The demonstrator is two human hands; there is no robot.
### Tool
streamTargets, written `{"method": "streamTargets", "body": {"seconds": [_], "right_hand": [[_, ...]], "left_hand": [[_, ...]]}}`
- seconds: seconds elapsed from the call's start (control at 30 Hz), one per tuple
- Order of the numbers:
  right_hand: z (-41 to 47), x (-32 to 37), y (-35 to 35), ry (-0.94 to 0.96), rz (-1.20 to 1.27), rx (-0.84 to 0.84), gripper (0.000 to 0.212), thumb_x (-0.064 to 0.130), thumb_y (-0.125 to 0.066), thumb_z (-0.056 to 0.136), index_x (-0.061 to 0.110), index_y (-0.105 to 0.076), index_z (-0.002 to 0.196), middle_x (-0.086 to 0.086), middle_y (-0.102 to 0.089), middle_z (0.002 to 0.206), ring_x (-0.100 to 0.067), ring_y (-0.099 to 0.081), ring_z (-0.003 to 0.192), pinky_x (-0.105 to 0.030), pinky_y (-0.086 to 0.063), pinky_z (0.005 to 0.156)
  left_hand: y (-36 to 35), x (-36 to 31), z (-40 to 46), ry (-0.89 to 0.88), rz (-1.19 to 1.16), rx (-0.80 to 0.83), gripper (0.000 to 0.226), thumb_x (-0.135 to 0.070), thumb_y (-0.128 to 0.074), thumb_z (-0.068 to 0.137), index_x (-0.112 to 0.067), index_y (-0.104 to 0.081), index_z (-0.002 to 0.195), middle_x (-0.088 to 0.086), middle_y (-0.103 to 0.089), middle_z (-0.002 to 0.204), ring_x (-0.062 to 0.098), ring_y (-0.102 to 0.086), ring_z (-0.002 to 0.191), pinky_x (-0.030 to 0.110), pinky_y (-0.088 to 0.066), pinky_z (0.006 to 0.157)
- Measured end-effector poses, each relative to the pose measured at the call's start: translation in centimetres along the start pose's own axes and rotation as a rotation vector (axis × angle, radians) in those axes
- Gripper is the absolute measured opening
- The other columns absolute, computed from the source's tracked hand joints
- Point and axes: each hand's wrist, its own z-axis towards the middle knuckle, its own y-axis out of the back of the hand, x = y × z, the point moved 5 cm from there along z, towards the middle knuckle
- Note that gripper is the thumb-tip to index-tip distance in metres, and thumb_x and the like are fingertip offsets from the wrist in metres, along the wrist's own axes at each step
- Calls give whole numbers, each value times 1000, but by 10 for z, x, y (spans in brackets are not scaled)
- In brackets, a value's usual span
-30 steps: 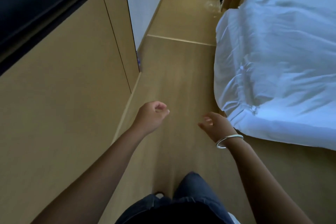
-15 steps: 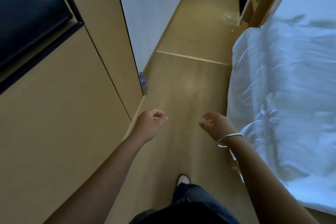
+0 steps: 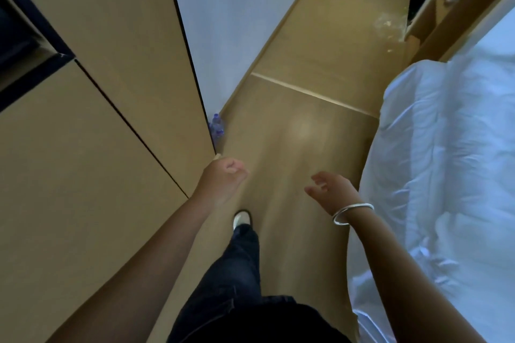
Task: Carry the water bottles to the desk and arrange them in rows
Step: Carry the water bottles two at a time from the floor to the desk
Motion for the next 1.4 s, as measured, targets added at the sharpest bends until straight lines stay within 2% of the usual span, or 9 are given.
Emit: {"method": "streamTargets", "body": {"seconds": [0.33,0.47,0.57,0.63,0.77,0.97,1.03,1.13,1.4], "right_hand": [[188,51,59,-26,-73,66,41,36,-57,88,14,-53,123,-5,-58,123,-19,-55,111,-30,-42,94],[246,72,83,-12,-85,73,41,34,-56,89,12,-53,124,-6,-57,124,-21,-54,111,-30,-40,94],[286,82,90,2,-120,112,43,35,-55,89,12,-52,126,-5,-56,125,-20,-54,112,-30,-41,96],[318,87,92,13,-123,145,43,35,-56,89,12,-52,125,-5,-56,125,-20,-54,111,-27,-39,92],[384,97,94,58,-151,233,39,30,-56,90,10,-53,123,-6,-55,124,-19,-53,109,-20,-33,82],[492,118,87,198,-250,466,38,26,-55,90,2,-53,120,-12,-55,126,-26,-52,113,-30,-38,91],[526,123,87,250,-280,530,41,27,-56,90,3,-53,122,-13,-55,127,-26,-52,116,-32,-38,94],[570,131,82,309,-315,600,42,30,-58,89,8,-53,124,-9,-56,126,-21,-54,115,-26,-39,91],[667,115,-22,411,-461,789,47,37,-56,89,15,-48,129,-2,-52,131,-17,-51,119,-26,-40,94]], "left_hand": [[13,-55,206,65,19,57,11,-15,-60,84,-17,-64,93,-3,-62,94,10,-55,85,13,-39,63],[16,-86,265,74,28,105,26,-18,-59,86,-10,-64,110,-2,-60,101,16,-58,95,27,-45,84],[20,-90,298,110,-18,99,6,-17,-59,83,-11,-59,81,-5,-56,79,10,-55,72,27,-46,69],[23,-87,319,159,-27,101,17,-18,-56,80,-9,-46,69,-5,-47,65,8,-45,58,25,-39,58],[27,-76,364,249,-35,14,17,-14,-57,82,1,-61,89,9,-57,79,19,-53,71,27,-40,63],[19,-76,441,370,-36,-119,12,-14,-57,84,-16,-52,73,6,-53,76,18,-50,73,26,-38,68],[13,-76,461,450,-114,-162,4,-16,-59,85,-20,-61,84,5,-61,86,20,-57,82,29,-45,78],[1,-63,489,540,-122,-179,29,-24,-59,86,-13,-62,113,6,-63,115,22,-58,106,27,-42,88],[-38,63,570,743,-261,-274,8,-19,-65,83,-22,-61,89,-3,-62,92,12,-58,87,13,-41,59]]}}
